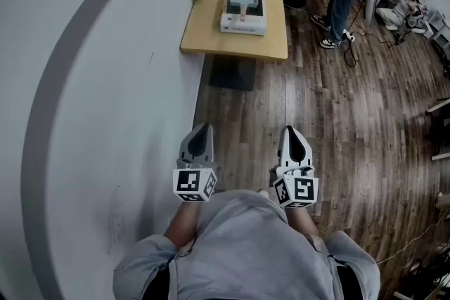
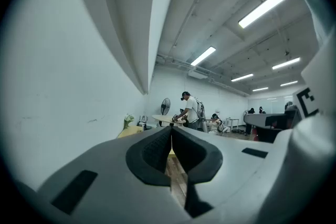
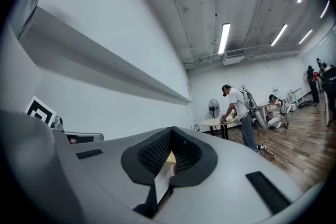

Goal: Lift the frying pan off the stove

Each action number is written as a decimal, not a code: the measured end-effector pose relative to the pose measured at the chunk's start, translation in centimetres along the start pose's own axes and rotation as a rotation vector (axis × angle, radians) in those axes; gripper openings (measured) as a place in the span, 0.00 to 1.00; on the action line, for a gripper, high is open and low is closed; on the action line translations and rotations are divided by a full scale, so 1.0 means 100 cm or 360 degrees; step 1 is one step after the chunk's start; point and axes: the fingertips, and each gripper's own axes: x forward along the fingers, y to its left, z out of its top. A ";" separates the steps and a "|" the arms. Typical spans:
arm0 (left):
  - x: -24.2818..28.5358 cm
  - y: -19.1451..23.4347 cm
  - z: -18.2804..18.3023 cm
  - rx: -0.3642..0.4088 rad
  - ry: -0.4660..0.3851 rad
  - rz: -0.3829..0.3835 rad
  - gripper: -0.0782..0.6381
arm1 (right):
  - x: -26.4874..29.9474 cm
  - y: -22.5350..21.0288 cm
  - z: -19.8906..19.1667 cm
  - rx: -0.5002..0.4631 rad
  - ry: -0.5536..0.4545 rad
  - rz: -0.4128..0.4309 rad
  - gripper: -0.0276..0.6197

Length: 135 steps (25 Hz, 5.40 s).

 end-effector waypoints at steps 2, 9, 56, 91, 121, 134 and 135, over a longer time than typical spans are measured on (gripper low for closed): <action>-0.001 -0.002 0.000 0.0006 -0.0002 0.0000 0.11 | -0.002 0.000 -0.001 0.0002 0.0001 -0.0001 0.03; 0.001 -0.007 0.002 0.0020 -0.0001 -0.0011 0.11 | -0.003 -0.004 0.001 0.0006 -0.0013 -0.0008 0.03; 0.197 0.021 0.019 0.0055 -0.0002 -0.0052 0.11 | 0.178 -0.062 -0.011 -0.0037 -0.0007 0.0043 0.04; 0.446 0.144 0.034 -0.0015 0.0138 -0.0164 0.11 | 0.485 -0.090 -0.047 -0.0003 0.0138 0.0186 0.04; 0.660 0.142 -0.154 -0.1483 0.1248 -0.0896 0.33 | 0.609 -0.098 -0.252 0.1349 0.1391 0.0945 0.32; 0.694 0.116 -0.177 -0.1675 0.1346 -0.1112 0.35 | 0.615 -0.070 -0.263 0.1663 0.1482 0.1065 0.32; 0.694 0.113 -0.176 -0.1725 0.1350 -0.1123 0.35 | 0.616 -0.071 -0.265 0.1684 0.1488 0.1053 0.29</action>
